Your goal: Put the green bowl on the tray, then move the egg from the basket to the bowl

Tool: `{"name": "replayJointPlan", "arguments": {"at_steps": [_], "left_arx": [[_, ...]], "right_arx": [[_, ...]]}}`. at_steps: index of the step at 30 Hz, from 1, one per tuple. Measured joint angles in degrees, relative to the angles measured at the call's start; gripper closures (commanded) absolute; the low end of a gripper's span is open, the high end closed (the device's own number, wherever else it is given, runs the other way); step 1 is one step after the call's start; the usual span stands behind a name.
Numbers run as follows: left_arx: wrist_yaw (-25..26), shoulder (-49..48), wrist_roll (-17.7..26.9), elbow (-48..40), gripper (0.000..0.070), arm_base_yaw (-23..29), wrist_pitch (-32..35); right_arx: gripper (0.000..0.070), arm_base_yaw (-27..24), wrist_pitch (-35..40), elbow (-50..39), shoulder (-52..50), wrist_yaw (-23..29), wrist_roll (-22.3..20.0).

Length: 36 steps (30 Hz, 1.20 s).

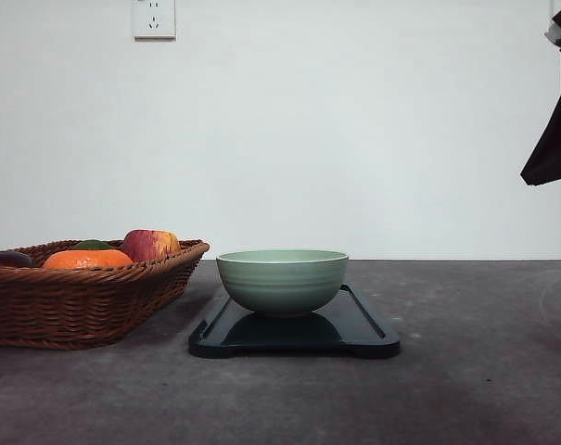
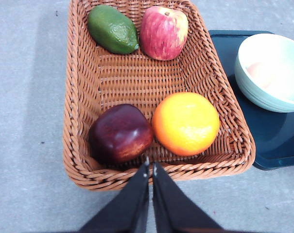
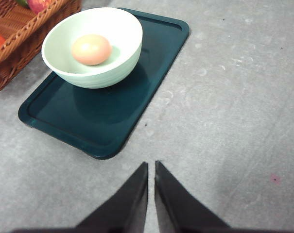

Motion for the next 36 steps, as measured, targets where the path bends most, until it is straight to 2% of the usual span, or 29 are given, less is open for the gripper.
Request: {"name": "replayJointPlan", "arguments": {"at_steps": [7,11,17,27,36], "left_arx": [[-0.40,-2.72,2.42,-1.20,0.0700,2.08,1.27],[0.32,-9.17,3.18,-7.64,0.0700,6.43,8.27],[6.92,-19.47,3.88,-20.55,0.0700,13.55,20.45],[8.08,-32.80,3.94,-29.89,0.0700,18.31,21.44],[8.13,-33.42,3.99,-30.47,0.0700,18.96,22.05]], "right_arx": [[0.0684,0.00,0.00,0.00,0.00,0.00,0.00],[0.0684,0.00,0.00,0.00,0.00,0.00,0.00],[0.0684,0.00,0.00,0.00,0.00,0.00,0.00],[0.0684,0.00,0.00,0.00,0.00,-0.01,0.00],[0.0684,0.00,0.13,0.00,-0.02,-0.01,0.00]]}}
